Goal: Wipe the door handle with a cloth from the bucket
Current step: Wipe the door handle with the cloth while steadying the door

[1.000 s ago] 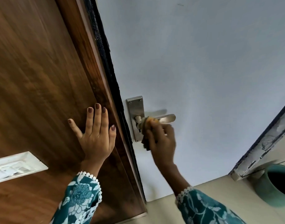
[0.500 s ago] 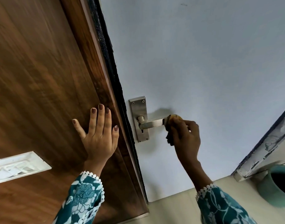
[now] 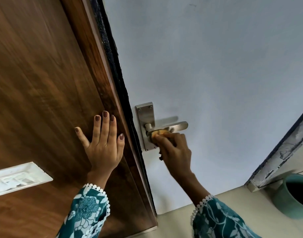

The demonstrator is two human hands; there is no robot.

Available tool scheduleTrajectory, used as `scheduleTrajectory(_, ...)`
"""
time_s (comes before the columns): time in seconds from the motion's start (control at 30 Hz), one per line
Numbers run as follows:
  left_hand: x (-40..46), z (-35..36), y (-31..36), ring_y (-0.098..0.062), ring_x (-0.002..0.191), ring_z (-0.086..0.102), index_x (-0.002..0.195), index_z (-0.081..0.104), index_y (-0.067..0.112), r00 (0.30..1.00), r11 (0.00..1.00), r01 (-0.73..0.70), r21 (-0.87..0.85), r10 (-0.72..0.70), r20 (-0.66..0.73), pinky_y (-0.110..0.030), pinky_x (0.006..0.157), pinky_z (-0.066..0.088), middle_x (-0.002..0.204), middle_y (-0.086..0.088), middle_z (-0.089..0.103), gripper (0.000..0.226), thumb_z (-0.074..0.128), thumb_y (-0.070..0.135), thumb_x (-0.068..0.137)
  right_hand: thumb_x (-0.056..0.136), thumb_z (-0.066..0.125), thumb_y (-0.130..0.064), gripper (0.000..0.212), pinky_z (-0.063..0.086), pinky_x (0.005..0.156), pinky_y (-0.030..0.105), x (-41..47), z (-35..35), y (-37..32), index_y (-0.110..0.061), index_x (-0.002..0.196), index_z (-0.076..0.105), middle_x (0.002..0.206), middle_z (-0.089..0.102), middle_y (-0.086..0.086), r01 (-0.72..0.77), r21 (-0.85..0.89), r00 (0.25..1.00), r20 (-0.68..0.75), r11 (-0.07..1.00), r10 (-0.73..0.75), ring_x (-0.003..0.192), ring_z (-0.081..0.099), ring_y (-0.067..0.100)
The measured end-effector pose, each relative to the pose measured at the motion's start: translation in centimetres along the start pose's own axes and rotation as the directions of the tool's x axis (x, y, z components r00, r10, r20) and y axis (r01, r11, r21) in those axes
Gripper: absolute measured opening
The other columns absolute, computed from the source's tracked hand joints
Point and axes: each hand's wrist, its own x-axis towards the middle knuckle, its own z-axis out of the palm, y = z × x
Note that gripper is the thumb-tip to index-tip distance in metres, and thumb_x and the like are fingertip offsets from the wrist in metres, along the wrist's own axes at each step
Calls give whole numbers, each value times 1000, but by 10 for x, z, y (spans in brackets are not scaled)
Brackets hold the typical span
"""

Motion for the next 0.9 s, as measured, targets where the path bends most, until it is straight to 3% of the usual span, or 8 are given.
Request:
scheduleTrajectory(0.13, 0, 1, 1, -17, 146, 4, 149, 15, 12, 1000, 1000, -4, 17, 4, -13, -55, 112, -8, 160, 2, -2, 59, 34, 31, 97, 86, 57, -39, 22, 54, 44, 23, 8, -23, 30, -37, 107, 63, 101, 41, -24, -128, 37, 986, -104, 991, 131, 71, 65, 15)
scheduleTrajectory(0.3, 0, 1, 2, -17, 146, 2, 149, 15, 12, 1000, 1000, 0, 25, 1, -7, -55, 112, -8, 160, 3, -4, 58, 32, 32, 97, 88, 61, -31, 17, 56, 43, 31, 10, -16, 19, -37, 104, 62, 102, 46, -13, -228, 206, 955, -142, 952, 260, 58, 66, 9)
scheduleTrajectory(0.4, 0, 0, 1, -17, 146, 3, 149, 16, 11, 1000, 1000, 0, 28, 0, -5, -55, 112, -8, 160, 3, -3, 57, 31, 32, 97, 85, 62, -34, 21, 55, 56, 25, 6, 5, -14, -31, 106, 67, 104, 55, -3, -109, 109, 984, -126, 988, 122, 83, 62, 11)
scheduleTrajectory(0.53, 0, -1, 1, -16, 146, 2, 149, 15, 12, 1000, 1000, 4, 14, -4, 3, -55, 112, -7, 160, 4, -4, 57, 31, 32, 98, 88, 56, -38, 28, 42, 51, 14, 3, 22, -43, -21, 106, 70, 96, 58, -1, 53, -25, 993, -100, 998, -55, 83, 53, 9)
scheduleTrajectory(0.6, 0, -1, 1, -16, 146, 2, 149, 15, 13, 1000, 1000, 8, 9, -8, 7, -55, 112, -7, 160, 4, -3, 57, 32, 32, 98, 89, 54, -40, 29, 39, 53, 8, 4, 20, -39, -22, 104, 71, 97, 56, -7, 61, -23, 995, -74, 998, -62, 85, 48, 2)
scheduleTrajectory(0.67, -1, 0, 0, -16, 146, 3, 149, 14, 14, 1000, 1000, 5, 6, -6, 8, -55, 112, -8, 160, 4, -3, 58, 33, 31, 97, 89, 55, -41, 26, 47, 54, 17, 5, 17, -26, -27, 103, 71, 101, 57, -12, 28, 5, 998, -56, 1000, -28, 84, 52, 2)
scheduleTrajectory(0.73, -1, 1, 0, -16, 146, 3, 150, 14, 14, 1000, 1000, 2, 2, -2, 2, -54, 112, -8, 160, 4, -3, 58, 33, 31, 97, 88, 60, -41, 20, 56, 56, 27, 10, 10, -13, -33, 104, 70, 103, 49, -25, -106, 118, 993, -48, 987, 112, 82, 58, 0)
scheduleTrajectory(0.9, -2, 4, -1, -17, 146, 5, 149, 16, 13, 1000, 1000, -2, 11, 2, -15, -55, 112, -7, 160, 3, 0, 57, 32, 32, 98, 85, 60, -49, 22, 53, 41, 19, 20, -13, 19, -41, 105, 66, 104, 46, -17, -137, 221, 974, -145, 966, 172, 59, 66, 6)
